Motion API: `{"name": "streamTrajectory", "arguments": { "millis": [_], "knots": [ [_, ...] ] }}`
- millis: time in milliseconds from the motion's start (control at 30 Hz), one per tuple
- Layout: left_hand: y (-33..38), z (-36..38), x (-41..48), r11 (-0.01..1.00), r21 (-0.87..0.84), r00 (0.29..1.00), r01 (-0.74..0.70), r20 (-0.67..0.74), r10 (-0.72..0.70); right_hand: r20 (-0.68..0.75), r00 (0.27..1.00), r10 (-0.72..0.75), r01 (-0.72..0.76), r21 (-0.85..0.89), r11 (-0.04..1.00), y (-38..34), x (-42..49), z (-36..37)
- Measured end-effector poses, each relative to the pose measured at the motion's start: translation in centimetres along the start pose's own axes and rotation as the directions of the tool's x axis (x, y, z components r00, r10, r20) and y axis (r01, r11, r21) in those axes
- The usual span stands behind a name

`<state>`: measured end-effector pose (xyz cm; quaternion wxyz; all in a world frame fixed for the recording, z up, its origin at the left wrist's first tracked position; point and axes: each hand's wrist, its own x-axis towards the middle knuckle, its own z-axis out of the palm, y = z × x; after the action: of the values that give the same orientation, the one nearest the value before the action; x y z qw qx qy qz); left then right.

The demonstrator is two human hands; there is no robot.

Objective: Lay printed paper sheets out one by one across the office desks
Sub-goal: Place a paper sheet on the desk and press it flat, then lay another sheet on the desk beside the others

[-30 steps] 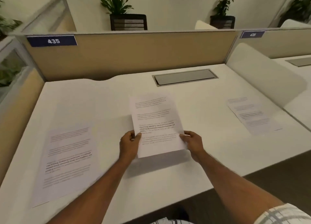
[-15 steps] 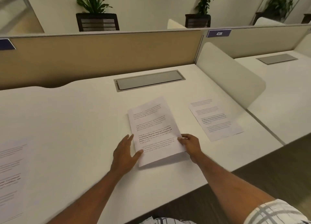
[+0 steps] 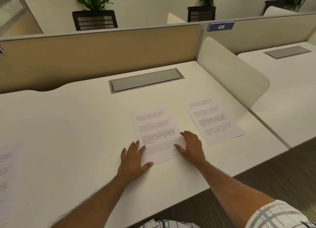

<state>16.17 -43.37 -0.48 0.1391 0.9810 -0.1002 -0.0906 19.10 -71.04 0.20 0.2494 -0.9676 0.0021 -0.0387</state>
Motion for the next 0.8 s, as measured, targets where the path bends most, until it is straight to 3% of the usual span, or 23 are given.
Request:
{"name": "streamTrajectory", "arguments": {
  "millis": [167,467,800],
  "knots": [
    [0.3,0.3,-0.4,1.000,-0.001,1.000,0.026,-0.011,-0.026,0.142,0.989,-0.044,0.060,-0.113,0.992,0.7,-0.8,0.5],
    [-0.4,-0.7,-0.4,0.999,0.026,0.999,0.030,-0.015,-0.030,0.143,0.989,-0.038,0.050,-0.078,0.996,-0.1,-0.6,-0.3],
    [-9.9,-5.9,-4.6,0.983,0.078,0.983,0.166,-0.091,-0.159,0.184,0.957,-0.226,0.247,-0.099,0.964,-9.0,1.2,1.8]
  ]
}}
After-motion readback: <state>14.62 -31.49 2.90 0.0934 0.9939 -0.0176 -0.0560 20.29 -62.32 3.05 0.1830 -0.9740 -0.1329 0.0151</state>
